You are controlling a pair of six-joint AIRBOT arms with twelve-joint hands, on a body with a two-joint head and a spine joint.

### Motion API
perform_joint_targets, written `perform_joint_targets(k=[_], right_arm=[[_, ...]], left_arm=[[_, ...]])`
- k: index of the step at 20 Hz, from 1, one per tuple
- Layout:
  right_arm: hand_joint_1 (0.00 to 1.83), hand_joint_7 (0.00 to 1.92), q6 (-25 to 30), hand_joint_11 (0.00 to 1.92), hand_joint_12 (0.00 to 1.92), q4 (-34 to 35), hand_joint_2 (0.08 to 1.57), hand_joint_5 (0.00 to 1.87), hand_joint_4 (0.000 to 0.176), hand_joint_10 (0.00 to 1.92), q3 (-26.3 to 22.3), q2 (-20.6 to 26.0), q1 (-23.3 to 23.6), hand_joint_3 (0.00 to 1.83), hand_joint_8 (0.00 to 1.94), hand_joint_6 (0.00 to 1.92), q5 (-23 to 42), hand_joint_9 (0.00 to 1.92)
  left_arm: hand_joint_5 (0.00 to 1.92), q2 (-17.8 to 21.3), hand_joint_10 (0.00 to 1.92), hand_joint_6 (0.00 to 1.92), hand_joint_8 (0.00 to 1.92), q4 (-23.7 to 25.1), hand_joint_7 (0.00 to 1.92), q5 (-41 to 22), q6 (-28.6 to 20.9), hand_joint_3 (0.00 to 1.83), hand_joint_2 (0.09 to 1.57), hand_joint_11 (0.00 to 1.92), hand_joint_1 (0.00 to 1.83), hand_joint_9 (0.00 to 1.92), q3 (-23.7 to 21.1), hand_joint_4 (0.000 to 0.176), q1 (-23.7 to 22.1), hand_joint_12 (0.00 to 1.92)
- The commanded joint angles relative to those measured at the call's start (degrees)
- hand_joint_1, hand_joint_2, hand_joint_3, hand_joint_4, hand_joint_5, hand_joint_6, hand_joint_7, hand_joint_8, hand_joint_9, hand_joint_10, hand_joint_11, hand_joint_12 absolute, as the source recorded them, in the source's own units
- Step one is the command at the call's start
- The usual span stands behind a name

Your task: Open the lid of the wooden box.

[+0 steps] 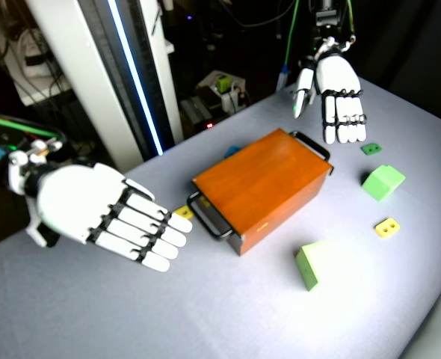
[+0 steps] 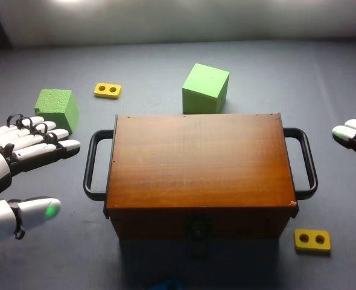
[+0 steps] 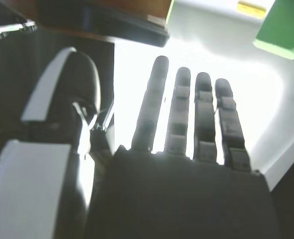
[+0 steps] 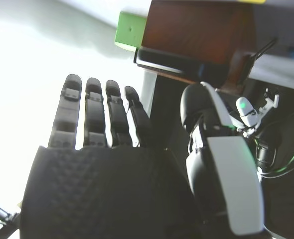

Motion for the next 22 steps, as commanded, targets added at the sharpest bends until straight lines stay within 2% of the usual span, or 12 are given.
perform_joint_targets(k=[1, 9, 11, 16, 22], right_arm=[[0.43, 0.00, 0.0, 0.00, 0.00, 0.0, 1.38, 0.02, 0.000, 0.00, 0.3, -0.1, 0.2, 0.00, 0.00, 0.01, 5.6, 0.00], [0.33, 0.00, 0.1, 0.00, 0.00, 0.5, 1.39, 0.04, 0.000, 0.00, 1.1, -1.8, 0.3, 0.00, 0.00, 0.01, 3.1, 0.00], [0.37, 0.00, 0.1, 0.00, 0.00, 0.5, 1.39, 0.05, 0.000, 0.00, 1.5, -2.4, 0.7, 0.00, 0.00, 0.01, 1.9, 0.00], [0.42, 0.01, 0.2, 0.00, 0.00, 0.5, 1.39, 0.08, 0.000, 0.00, 2.5, -3.8, 1.6, 0.00, 0.00, 0.01, -0.6, 0.00], [0.39, 0.00, 0.2, 0.00, 0.00, -0.8, 1.39, 0.08, 0.000, 0.00, 3.7, -5.6, 3.7, 0.00, 0.00, 0.00, -3.9, 0.00]], left_arm=[[0.22, -0.4, 0.01, 0.01, 0.01, -0.5, 0.13, -6.3, -0.5, 0.00, 1.40, 0.00, 0.16, 0.04, 0.1, 0.000, -0.2, 0.00], [0.22, -1.2, 0.00, 0.00, 0.00, 0.4, 0.12, -4.3, -1.2, 0.00, 1.40, 0.00, 0.08, 0.01, 0.3, 0.000, 0.0, 0.00], [0.22, -1.7, 0.00, 0.00, 0.00, 1.1, 0.11, -3.4, -1.8, 0.00, 1.41, 0.00, 0.12, 0.00, 0.7, 0.000, 0.0, 0.00], [0.21, -2.5, 0.00, 0.00, 0.00, 1.5, 0.09, -2.3, -2.4, 0.00, 1.41, 0.00, 0.09, 0.00, 1.2, 0.000, -0.1, 0.00], [0.22, -3.5, 0.00, 0.00, 0.00, 2.4, 0.07, -1.1, -3.2, 0.00, 1.41, 0.00, 0.09, 0.00, 1.9, 0.000, -0.3, 0.00]])
